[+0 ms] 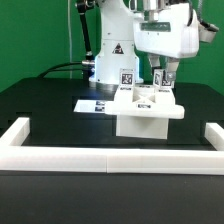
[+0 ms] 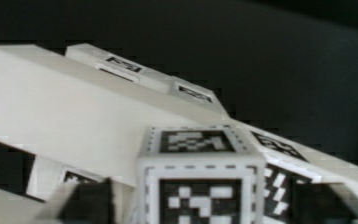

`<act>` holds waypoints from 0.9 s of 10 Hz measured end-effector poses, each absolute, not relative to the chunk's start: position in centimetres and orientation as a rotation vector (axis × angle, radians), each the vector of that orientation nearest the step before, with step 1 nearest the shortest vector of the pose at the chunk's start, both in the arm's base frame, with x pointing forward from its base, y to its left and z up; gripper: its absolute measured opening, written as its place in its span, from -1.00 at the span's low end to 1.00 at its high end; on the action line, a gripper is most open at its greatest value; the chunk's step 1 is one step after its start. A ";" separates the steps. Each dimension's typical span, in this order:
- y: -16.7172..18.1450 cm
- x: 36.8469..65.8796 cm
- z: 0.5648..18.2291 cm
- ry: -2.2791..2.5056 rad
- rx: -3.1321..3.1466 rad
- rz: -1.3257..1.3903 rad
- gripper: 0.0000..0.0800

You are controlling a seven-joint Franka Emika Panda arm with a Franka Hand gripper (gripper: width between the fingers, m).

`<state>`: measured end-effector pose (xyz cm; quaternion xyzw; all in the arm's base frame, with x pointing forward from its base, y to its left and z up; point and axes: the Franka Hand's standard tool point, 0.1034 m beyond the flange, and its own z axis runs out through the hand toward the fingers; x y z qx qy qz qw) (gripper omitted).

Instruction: Assemble chair

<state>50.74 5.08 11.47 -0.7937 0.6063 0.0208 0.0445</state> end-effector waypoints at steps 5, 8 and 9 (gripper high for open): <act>5.5 50.7 11.5 1.369 -2.727 0.042 0.62; 5.6 50.7 11.5 0.991 -2.883 0.024 0.62; 5.7 50.7 11.5 0.887 -2.917 0.018 0.62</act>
Offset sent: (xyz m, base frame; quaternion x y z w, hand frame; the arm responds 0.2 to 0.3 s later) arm 0.0007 0.0062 0.0030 -0.0195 0.0065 -0.1802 0.9834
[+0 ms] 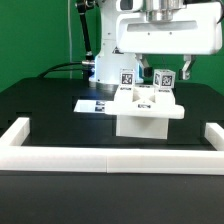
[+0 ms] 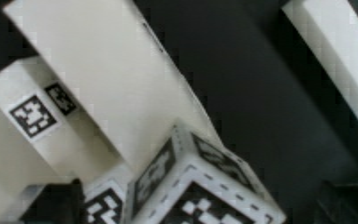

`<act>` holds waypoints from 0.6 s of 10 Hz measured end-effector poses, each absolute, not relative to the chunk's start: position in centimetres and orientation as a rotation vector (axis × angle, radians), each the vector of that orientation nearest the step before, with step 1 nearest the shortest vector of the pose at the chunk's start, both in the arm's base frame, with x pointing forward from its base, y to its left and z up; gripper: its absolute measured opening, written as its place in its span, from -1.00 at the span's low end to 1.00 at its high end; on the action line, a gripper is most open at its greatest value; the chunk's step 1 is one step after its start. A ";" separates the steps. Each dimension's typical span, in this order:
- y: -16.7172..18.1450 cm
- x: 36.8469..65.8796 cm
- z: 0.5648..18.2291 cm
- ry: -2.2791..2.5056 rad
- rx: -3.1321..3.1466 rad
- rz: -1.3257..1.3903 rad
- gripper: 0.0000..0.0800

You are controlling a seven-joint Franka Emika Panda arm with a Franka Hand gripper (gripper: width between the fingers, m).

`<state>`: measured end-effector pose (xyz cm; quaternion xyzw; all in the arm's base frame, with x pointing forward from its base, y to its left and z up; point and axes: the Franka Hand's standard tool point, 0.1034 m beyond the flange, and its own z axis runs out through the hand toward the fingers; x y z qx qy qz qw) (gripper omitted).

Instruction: Assemble chair

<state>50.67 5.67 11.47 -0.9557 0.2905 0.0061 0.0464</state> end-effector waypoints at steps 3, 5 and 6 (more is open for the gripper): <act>5.7 50.7 11.5 0.585 -2.992 0.004 0.62; 5.7 50.7 11.5 0.385 -3.025 -0.006 0.62; 5.7 50.7 11.5 0.339 -3.034 -0.008 0.62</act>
Offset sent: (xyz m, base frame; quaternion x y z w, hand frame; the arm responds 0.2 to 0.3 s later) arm -0.0010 0.0014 0.0002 -0.0057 0.0023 -0.1988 0.9800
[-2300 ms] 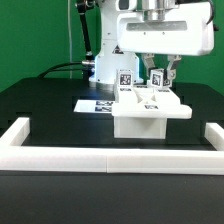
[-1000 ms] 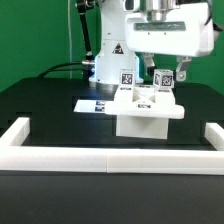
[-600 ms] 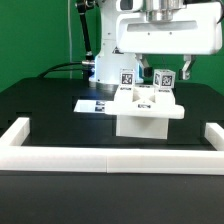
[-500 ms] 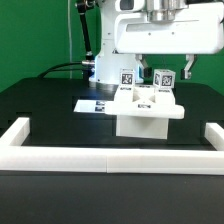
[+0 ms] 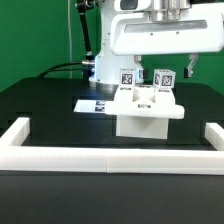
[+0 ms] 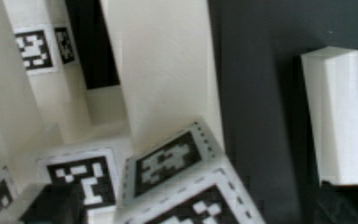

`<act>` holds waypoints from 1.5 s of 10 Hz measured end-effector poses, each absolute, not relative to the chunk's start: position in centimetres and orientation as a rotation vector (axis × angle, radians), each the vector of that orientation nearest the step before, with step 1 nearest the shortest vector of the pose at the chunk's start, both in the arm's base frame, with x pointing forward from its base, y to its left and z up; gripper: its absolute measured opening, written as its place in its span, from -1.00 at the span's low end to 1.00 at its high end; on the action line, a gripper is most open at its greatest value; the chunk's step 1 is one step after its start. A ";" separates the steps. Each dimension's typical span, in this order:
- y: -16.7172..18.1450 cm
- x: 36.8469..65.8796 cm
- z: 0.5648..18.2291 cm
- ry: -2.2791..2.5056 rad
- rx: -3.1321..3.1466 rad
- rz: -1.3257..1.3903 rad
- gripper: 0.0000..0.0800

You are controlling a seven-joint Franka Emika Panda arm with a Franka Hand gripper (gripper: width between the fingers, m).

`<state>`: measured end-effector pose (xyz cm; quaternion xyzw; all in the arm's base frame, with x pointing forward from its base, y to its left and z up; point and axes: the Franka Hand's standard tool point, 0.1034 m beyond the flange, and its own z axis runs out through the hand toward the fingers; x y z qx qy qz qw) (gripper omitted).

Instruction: Assemble chair

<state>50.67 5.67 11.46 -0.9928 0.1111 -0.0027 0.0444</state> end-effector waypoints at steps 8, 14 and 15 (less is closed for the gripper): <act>5.6 50.7 11.5 0.177 -3.053 -0.016 -0.28; 5.7 50.9 11.5 0.775 -2.955 -0.019 -0.28; 5.7 51.0 11.5 0.812 -2.944 -0.019 -0.28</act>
Offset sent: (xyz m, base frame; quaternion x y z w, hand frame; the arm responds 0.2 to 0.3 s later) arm 0.0000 0.0000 0.0000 0.0000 0.0000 0.0000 1.0000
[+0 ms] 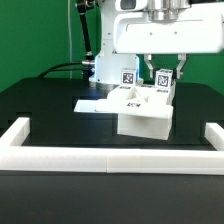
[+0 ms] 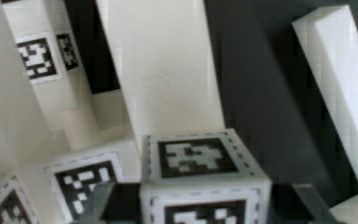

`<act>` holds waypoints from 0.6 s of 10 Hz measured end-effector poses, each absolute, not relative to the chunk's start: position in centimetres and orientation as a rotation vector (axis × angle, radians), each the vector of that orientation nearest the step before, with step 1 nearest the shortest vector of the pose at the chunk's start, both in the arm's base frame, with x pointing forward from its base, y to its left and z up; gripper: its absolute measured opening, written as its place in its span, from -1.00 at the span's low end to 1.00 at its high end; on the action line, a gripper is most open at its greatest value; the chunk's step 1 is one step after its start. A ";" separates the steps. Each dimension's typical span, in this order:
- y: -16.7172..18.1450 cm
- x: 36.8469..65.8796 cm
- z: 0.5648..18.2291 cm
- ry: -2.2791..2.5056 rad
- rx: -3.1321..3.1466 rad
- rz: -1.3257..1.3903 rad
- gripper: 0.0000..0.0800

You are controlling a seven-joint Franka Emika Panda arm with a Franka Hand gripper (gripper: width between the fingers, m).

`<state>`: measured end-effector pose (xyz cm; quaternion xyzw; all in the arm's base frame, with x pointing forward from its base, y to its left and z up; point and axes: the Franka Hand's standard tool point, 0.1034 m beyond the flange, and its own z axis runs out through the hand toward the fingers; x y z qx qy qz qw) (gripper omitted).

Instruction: Assemble chair

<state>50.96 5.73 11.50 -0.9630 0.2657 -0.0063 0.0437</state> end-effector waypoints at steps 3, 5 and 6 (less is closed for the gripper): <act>5.8 51.1 11.5 1.142 -2.822 -0.008 -0.28; 5.8 51.0 11.5 1.182 -2.806 -0.005 0.27; 5.8 51.0 11.5 1.174 -2.810 -0.006 0.27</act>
Offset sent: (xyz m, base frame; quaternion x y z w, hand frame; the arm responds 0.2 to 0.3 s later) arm 0.0000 0.0000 0.0000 0.0000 0.0000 0.1938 0.9810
